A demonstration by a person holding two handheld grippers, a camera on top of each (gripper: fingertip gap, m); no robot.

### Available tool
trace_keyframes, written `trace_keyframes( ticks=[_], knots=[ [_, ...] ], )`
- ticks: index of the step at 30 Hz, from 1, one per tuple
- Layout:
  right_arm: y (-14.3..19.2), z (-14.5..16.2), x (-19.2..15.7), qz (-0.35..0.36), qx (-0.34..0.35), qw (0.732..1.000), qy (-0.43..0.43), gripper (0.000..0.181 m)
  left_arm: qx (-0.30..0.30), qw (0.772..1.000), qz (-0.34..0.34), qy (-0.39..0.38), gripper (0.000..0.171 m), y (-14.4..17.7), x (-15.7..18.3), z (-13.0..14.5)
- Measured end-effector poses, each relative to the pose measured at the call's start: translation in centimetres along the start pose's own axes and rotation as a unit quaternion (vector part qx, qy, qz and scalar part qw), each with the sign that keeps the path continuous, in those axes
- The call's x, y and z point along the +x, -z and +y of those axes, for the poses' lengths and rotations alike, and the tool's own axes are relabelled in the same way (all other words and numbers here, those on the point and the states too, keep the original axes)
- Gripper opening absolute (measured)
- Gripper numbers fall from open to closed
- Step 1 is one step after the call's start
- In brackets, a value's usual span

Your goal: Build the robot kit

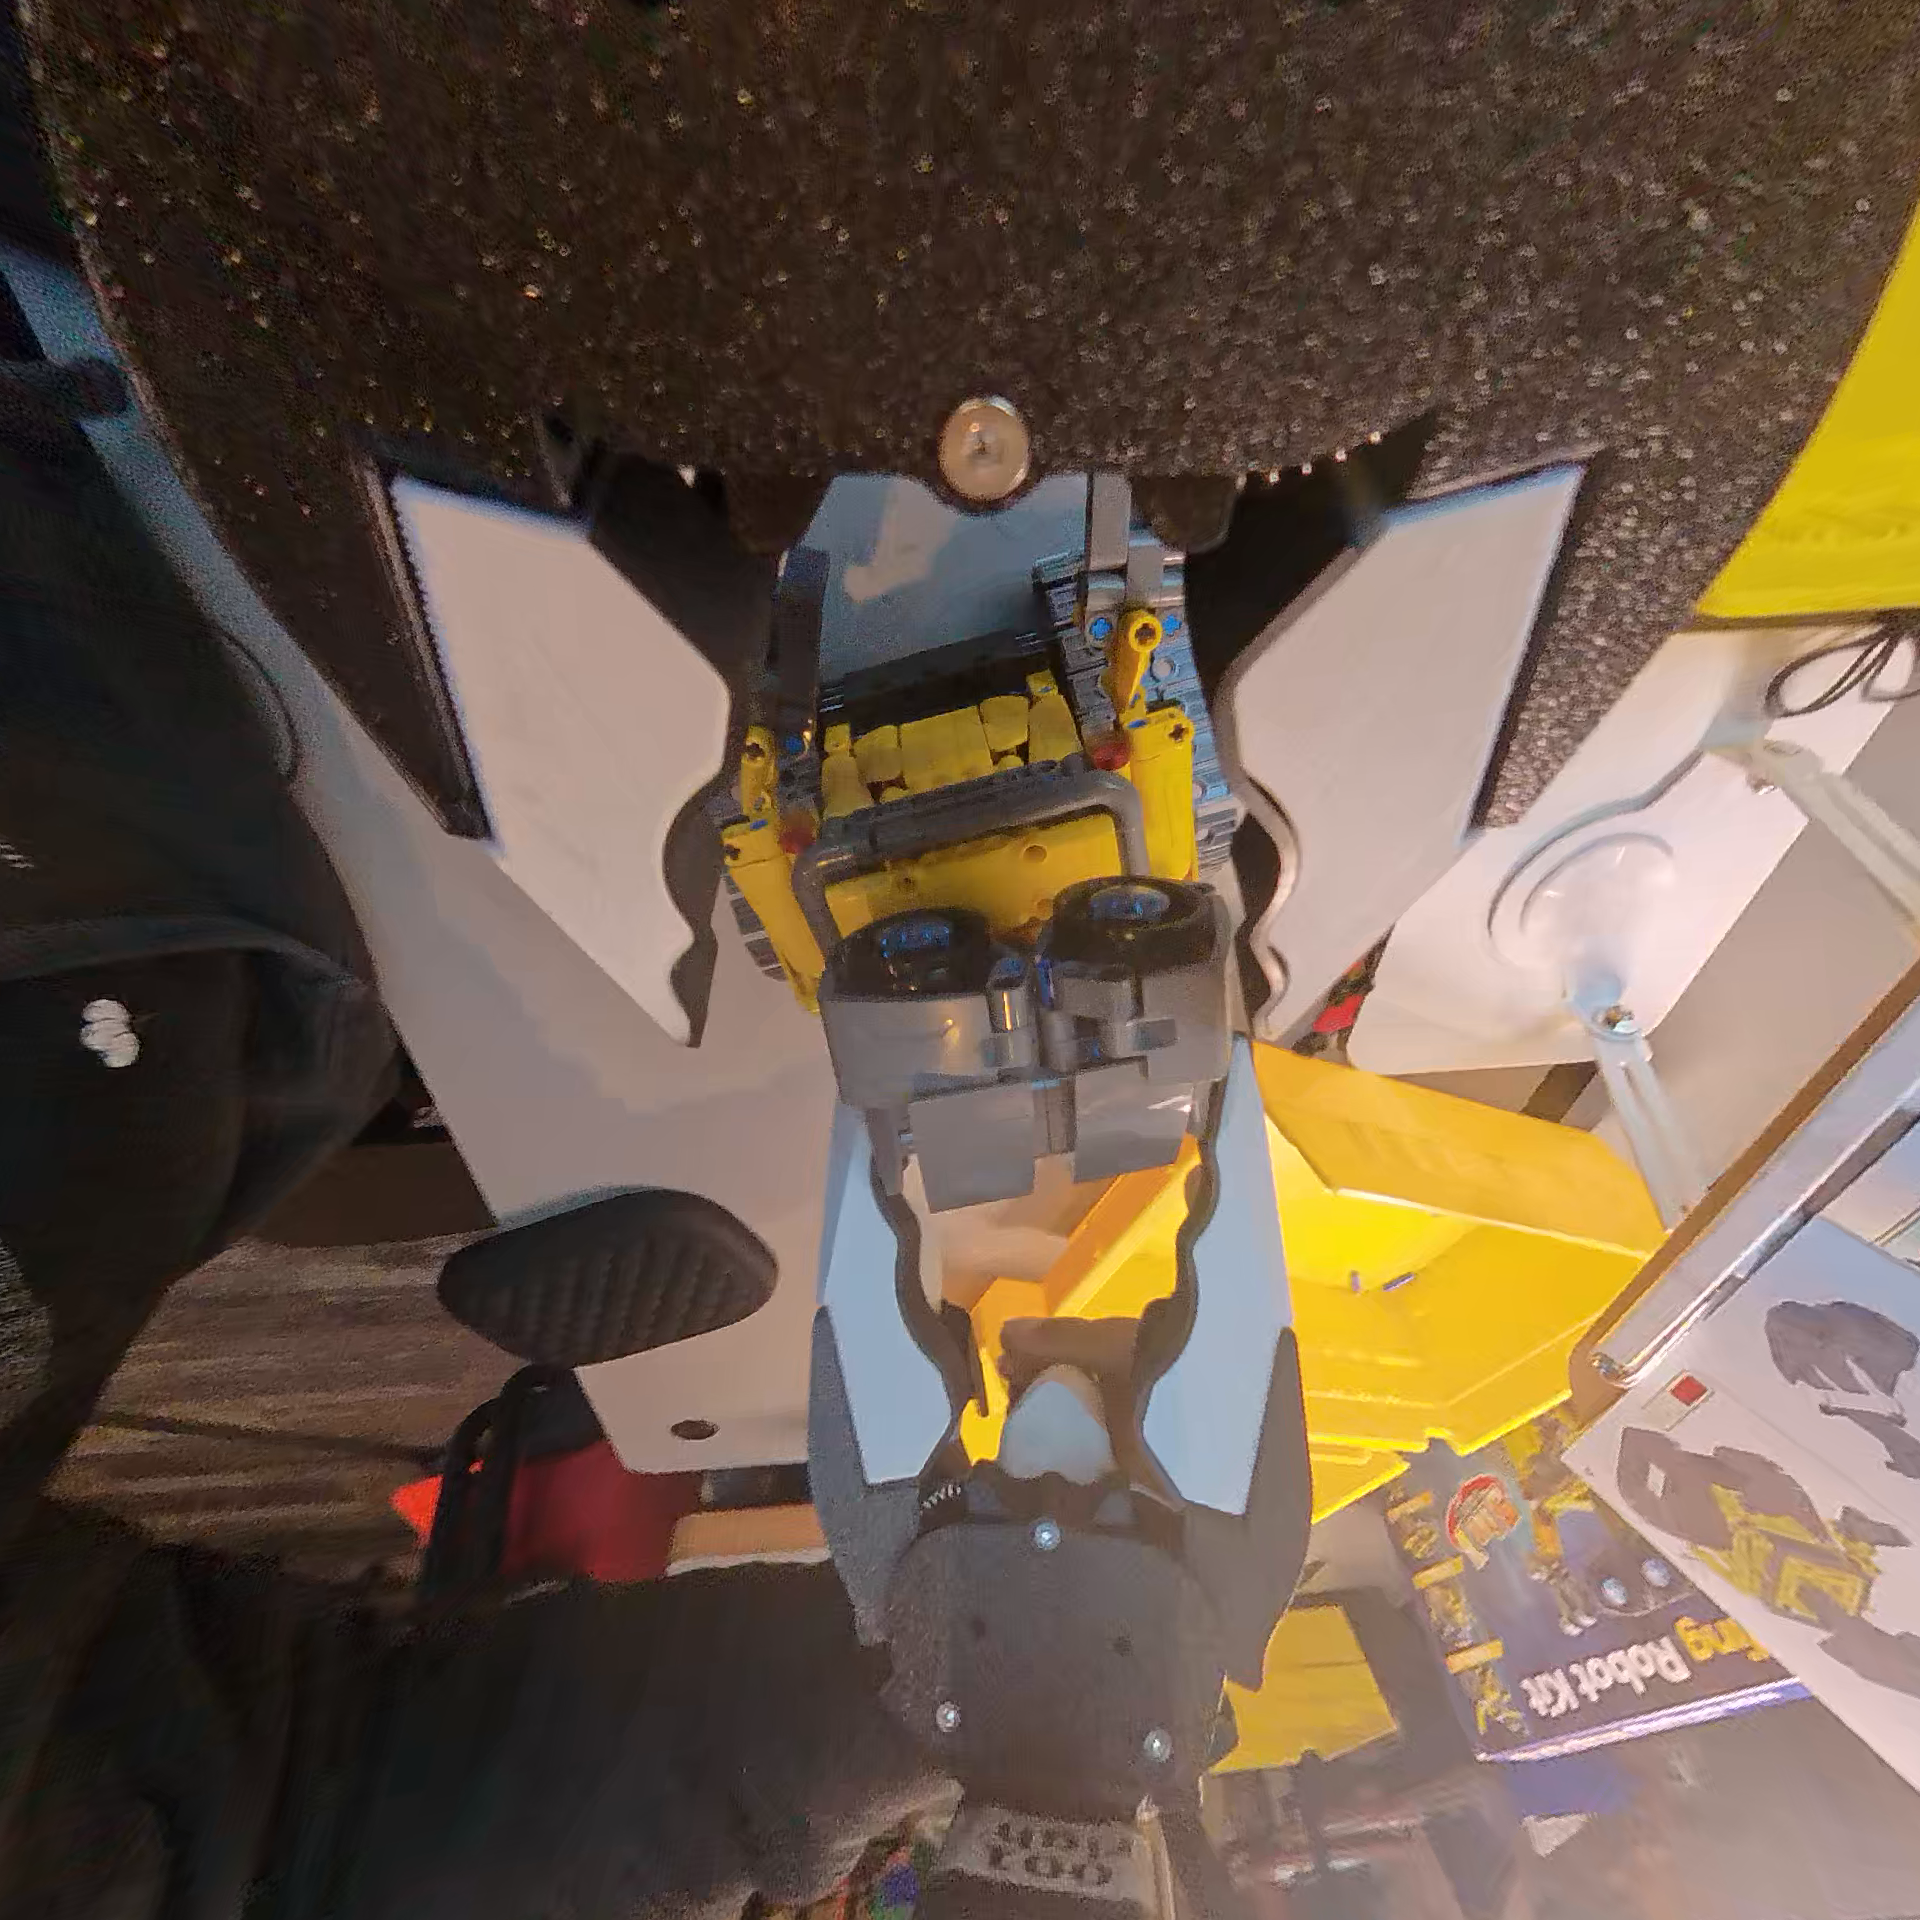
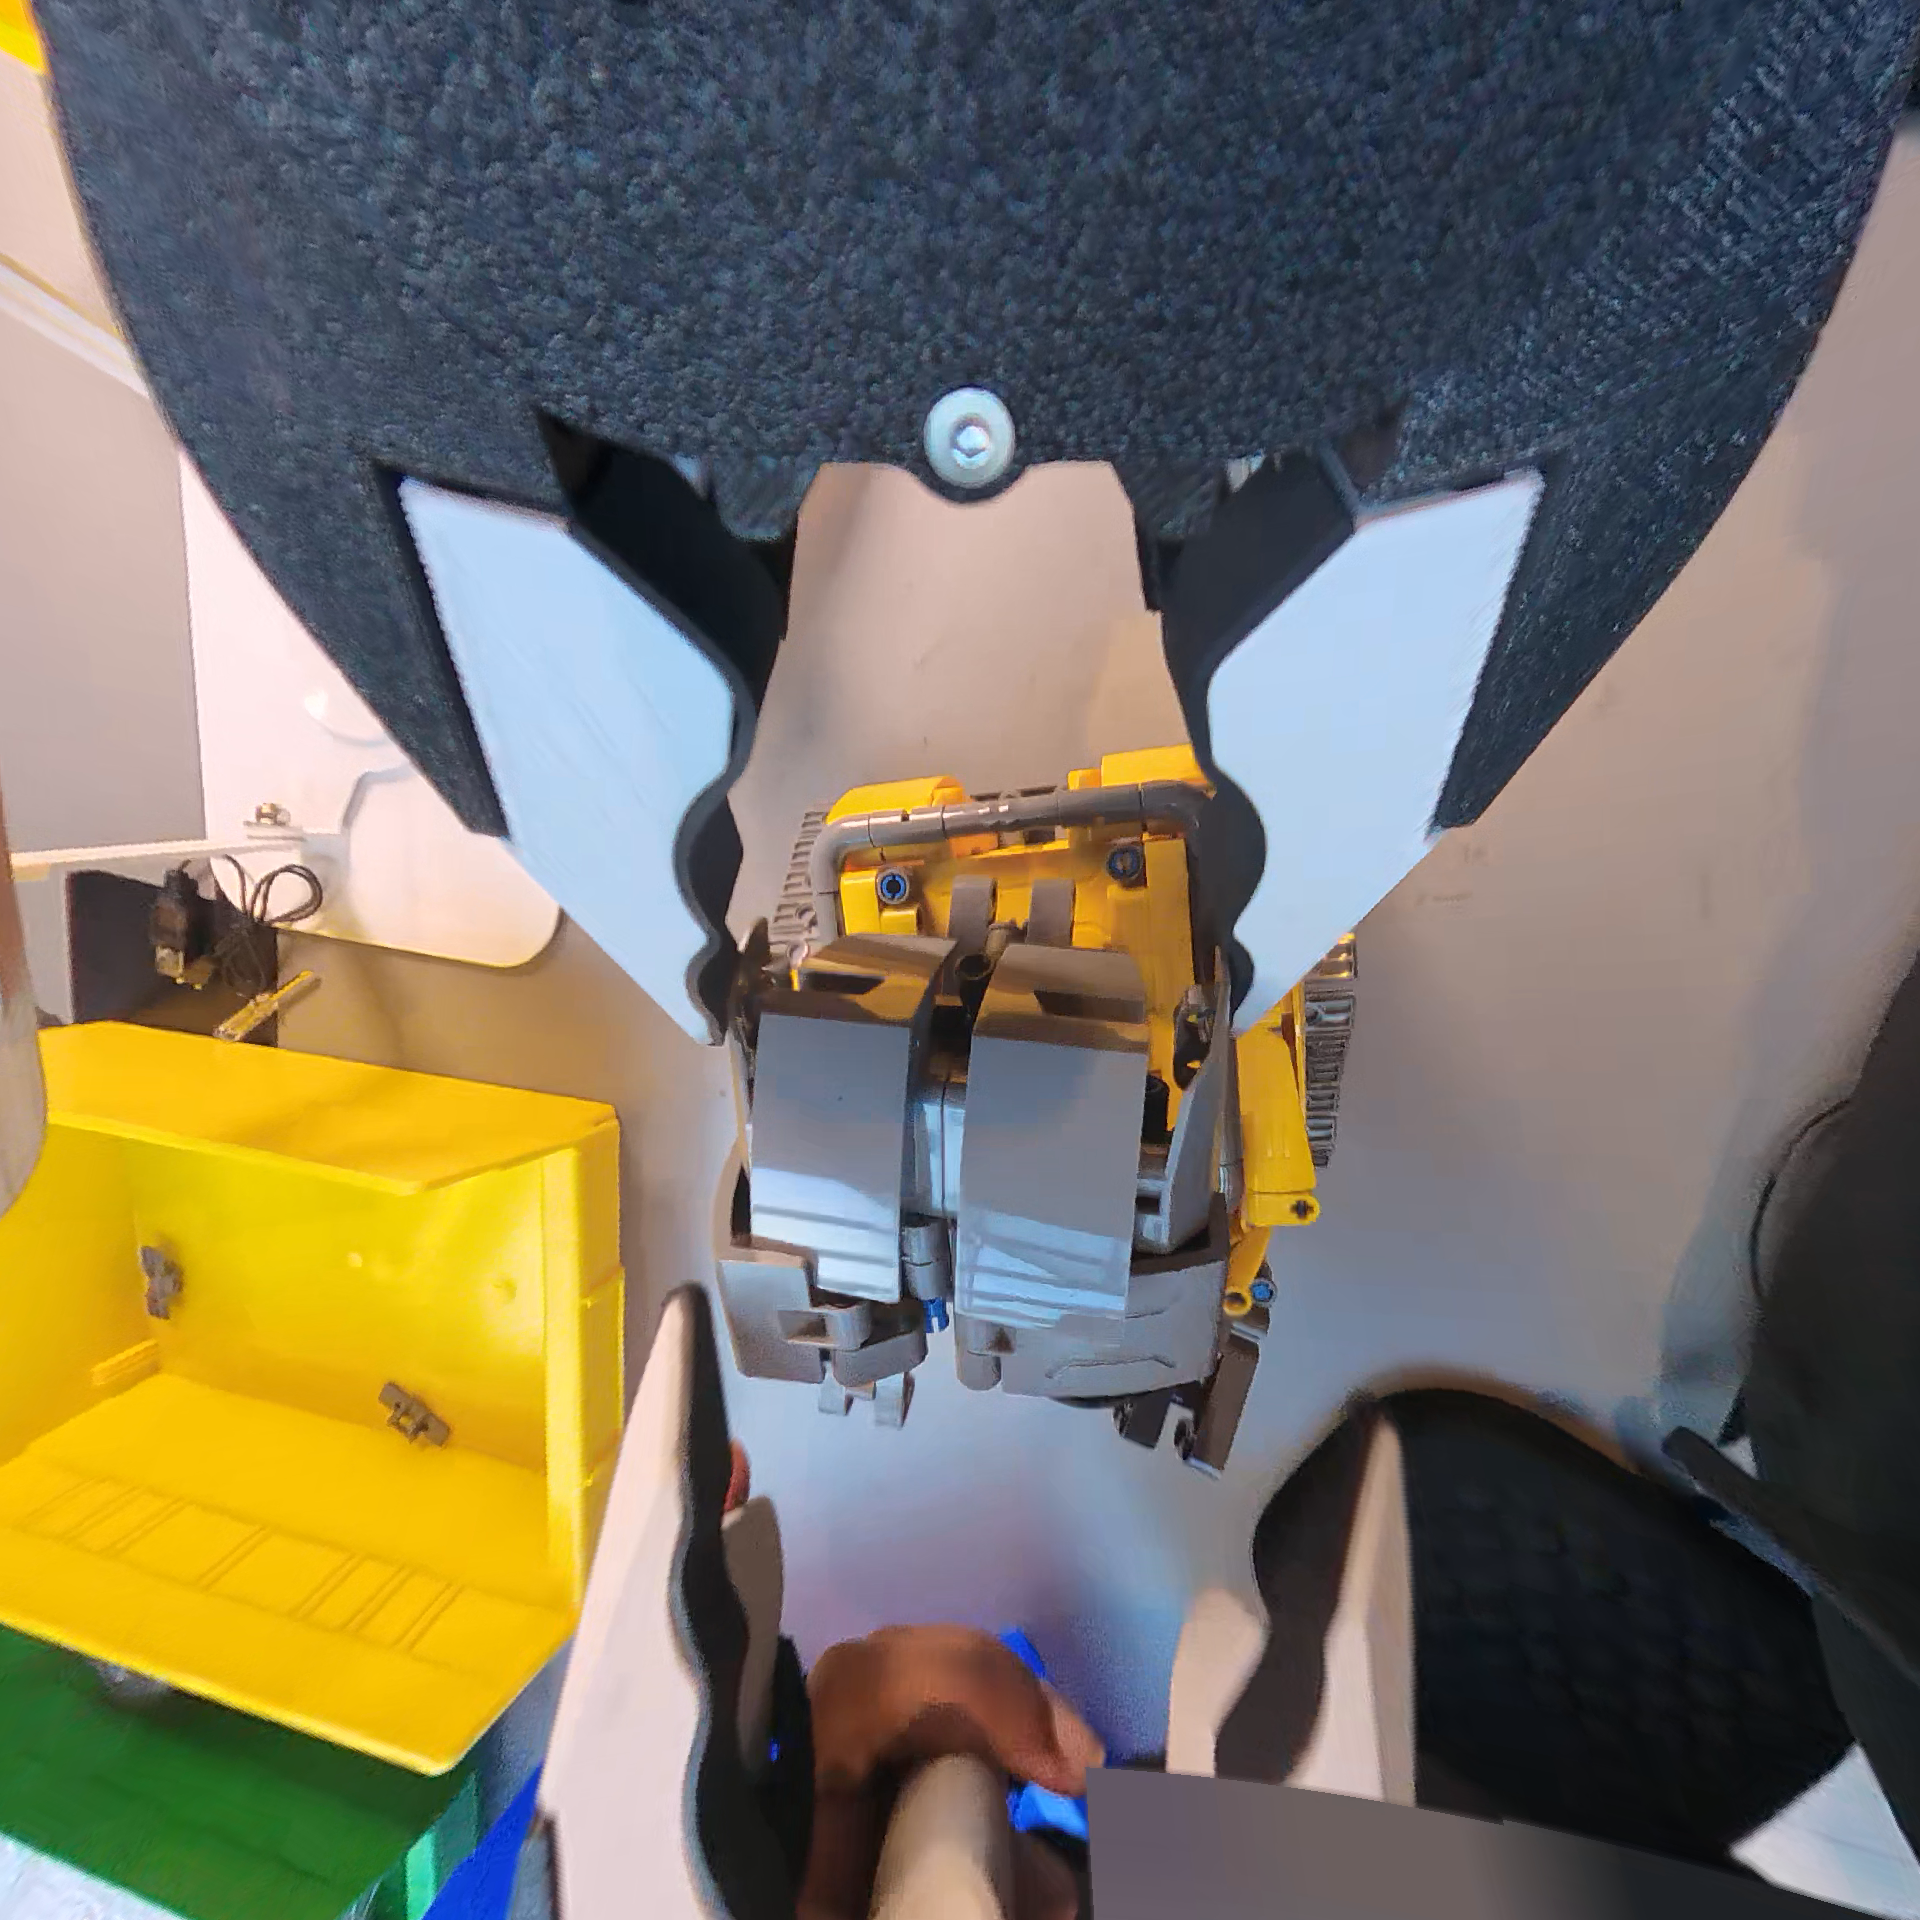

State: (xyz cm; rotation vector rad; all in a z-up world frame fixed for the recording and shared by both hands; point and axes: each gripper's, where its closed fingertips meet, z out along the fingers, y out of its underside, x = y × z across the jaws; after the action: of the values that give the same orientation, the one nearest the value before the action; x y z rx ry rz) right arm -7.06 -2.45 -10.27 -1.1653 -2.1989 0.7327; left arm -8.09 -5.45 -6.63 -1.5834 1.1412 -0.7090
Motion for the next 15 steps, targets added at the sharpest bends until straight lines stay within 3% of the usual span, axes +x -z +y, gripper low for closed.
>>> trace_keyframes(
  ticks=[5,10,12,15],
  knots=[
    [-0.1,-0.6,0.0,0.010,0.048,0.999,0.009,0.092,-0.046,0.997,-0.057,-0.016,0.082,-0.5,-0.8,1.1],
    [0.2,0.1,-0.1,0.025,0.064,0.998,-0.002,0.096,-0.093,0.993,-0.072,0.001,0.082,-0.6,-0.8,1.7],
    [0.9,0.5,-0.1,0.027,0.086,0.996,-0.021,0.087,-0.109,0.991,-0.077,0.002,0.082,-0.7,-0.7,1.8],
    [2.2,1.2,0.0,0.031,0.124,0.990,-0.051,0.055,-0.132,0.988,-0.079,0.008,0.082,-0.7,-0.7,1.9]
  ],
)
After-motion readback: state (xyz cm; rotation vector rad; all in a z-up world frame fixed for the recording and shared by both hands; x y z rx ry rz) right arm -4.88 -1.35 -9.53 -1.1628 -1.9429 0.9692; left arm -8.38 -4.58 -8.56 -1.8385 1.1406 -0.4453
